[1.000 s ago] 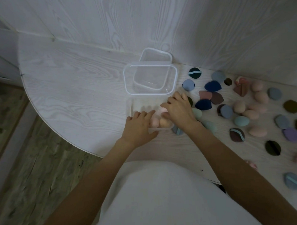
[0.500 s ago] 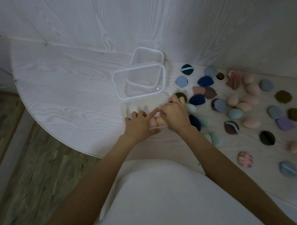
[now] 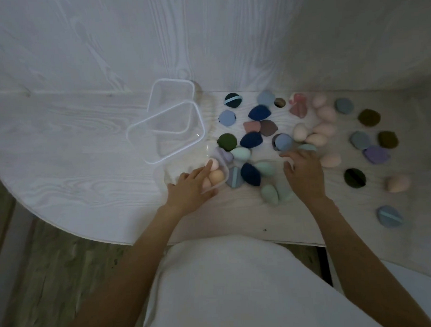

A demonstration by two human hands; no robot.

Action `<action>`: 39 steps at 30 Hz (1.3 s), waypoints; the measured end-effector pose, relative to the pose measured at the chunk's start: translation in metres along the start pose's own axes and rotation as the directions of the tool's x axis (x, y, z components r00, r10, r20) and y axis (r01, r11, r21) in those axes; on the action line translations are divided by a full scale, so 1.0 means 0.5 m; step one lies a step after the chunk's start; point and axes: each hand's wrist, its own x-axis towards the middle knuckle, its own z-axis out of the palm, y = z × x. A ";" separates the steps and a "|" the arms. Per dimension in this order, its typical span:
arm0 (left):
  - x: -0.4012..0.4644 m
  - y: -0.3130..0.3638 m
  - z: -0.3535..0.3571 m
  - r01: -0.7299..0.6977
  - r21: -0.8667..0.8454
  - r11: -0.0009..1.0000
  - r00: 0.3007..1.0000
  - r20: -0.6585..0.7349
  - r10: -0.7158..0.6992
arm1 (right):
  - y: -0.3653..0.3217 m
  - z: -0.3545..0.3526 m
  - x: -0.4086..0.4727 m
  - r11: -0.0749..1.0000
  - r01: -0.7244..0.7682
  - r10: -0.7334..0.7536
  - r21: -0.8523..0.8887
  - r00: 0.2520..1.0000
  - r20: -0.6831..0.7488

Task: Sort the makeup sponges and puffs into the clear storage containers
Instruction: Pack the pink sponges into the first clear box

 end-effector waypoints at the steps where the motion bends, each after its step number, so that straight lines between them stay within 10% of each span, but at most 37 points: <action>1: 0.000 0.000 0.000 0.007 0.002 1.000 1.000 0.000 -0.007 | 0.021 -0.004 -0.002 0.997 -0.042 0.043 -0.061 0.999 0.009; 7: 0.002 0.002 0.014 0.008 -0.032 0.999 1.000 -0.023 -0.008 | 0.105 -0.017 -0.004 0.945 -0.232 0.258 -0.230 0.962 0.093; 16: -0.007 0.030 0.019 -0.015 -0.018 1.000 1.000 0.026 0.015 | 0.147 -0.026 -0.019 0.936 -0.187 0.203 -0.299 0.979 0.023; 29: -0.030 0.052 0.034 -0.037 0.043 0.998 0.999 0.036 0.036 | -0.183 -0.018 -0.003 0.835 0.033 -0.194 0.549 0.952 0.239; 35: -0.042 0.054 0.040 -0.052 0.005 0.999 0.997 -0.048 0.052 | -0.238 0.049 0.058 0.914 0.362 -0.406 0.184 0.820 0.404; 39: -0.046 0.049 0.046 -0.059 0.053 0.997 0.994 -0.093 0.064 | -0.236 0.067 0.068 0.767 0.638 -0.546 -0.070 0.707 0.450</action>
